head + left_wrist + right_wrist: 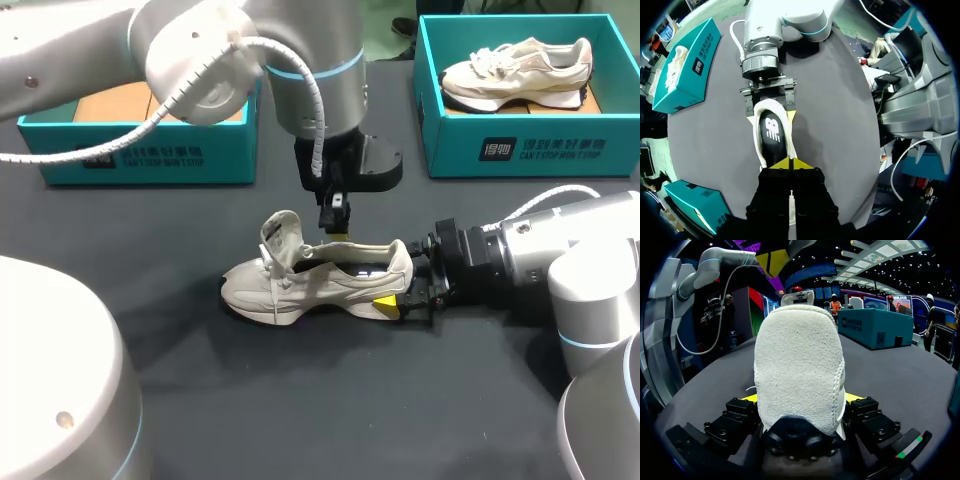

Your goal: Take the shoe out of the shoebox, open the shoe tongue, remove and reinsert the insole, then place the shoe into the shoebox

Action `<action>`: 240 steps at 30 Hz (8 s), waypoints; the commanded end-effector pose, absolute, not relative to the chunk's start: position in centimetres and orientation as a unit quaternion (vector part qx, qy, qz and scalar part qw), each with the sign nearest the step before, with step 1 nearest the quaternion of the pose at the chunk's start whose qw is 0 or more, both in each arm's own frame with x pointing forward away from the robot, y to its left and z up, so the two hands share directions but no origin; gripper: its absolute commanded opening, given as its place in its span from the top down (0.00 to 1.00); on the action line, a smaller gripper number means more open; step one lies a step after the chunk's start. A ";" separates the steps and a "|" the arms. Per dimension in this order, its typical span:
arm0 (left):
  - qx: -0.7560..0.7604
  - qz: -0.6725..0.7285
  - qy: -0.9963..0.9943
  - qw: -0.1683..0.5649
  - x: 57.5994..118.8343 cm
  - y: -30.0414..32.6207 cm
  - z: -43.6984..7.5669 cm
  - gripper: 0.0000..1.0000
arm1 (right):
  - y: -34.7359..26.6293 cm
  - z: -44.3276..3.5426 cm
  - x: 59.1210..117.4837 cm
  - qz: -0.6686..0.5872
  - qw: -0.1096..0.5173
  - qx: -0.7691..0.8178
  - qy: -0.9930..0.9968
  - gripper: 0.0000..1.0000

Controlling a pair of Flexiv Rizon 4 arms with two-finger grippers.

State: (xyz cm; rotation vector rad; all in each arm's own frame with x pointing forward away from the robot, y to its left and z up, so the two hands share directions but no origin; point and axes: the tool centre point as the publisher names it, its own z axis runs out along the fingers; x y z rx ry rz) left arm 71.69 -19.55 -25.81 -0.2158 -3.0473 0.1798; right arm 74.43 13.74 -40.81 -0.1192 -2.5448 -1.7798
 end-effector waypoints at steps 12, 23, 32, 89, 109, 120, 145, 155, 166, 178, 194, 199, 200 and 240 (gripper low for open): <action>-0.075 0.039 -0.996 0.035 72.4 -21.4 -28.5 1.00 | 13.9 -41.0 74.4 -0.571 0.017 -0.039 -0.820 1.00; -0.076 0.060 -0.995 0.030 72.6 -22.7 -32.6 1.00 | 13.9 -41.0 74.4 -0.571 0.017 -0.039 -0.820 1.00; -0.068 0.058 -0.996 0.016 72.5 -23.5 -34.4 1.00 | 13.9 -41.0 74.4 -0.571 0.017 -0.039 -0.820 1.00; -0.035 -0.004 -0.999 0.031 71.6 -18.3 -41.1 0.61 | 13.9 -41.0 74.4 -0.571 0.017 -0.039 -0.820 1.00; -0.015 -0.047 -0.998 -0.041 74.6 -19.1 -44.2 0.69 | 13.9 -41.0 74.4 -0.571 0.017 -0.039 -0.820 1.00; 0.010 -0.046 -0.998 -0.028 76.8 -18.7 -44.4 1.00 | 13.9 -41.0 74.4 -0.571 0.017 -0.039 -0.820 1.00; -0.021 0.088 -0.992 0.084 74.3 -17.5 -40.3 1.00 | 13.9 -41.0 74.4 -0.571 0.017 -0.039 -0.820 1.00; -0.016 0.172 -0.979 0.109 73.9 -16.7 -37.1 1.00 | 13.9 -41.0 74.4 -0.571 0.017 -0.039 -0.820 1.00; -0.009 0.228 -0.969 0.095 73.7 -16.1 -34.4 1.00 | 13.9 -41.0 74.4 -0.571 0.017 -0.039 -0.820 1.00; 0.014 0.228 -0.973 0.018 75.0 -17.8 -31.8 1.00 | 13.9 -41.0 74.4 -0.571 0.017 -0.039 -0.820 1.00; 0.031 0.183 -0.981 -0.054 74.7 -21.6 -31.3 1.00 | 13.9 -41.0 74.4 -0.571 0.017 -0.039 -0.820 1.00; 0.028 0.176 -0.982 -0.060 74.4 -21.6 -31.3 0.57 | 13.9 -41.0 74.4 -0.571 0.017 -0.039 -0.820 1.00; 0.028 0.176 -0.982 -0.062 74.2 -21.6 -31.3 0.56 | 13.9 -41.0 74.4 -0.571 0.017 -0.039 -0.820 1.00; 0.070 0.215 -0.950 -0.214 75.0 -24.6 -31.5 0.44 | 13.9 -41.0 74.4 -0.571 0.017 -0.039 -0.820 1.00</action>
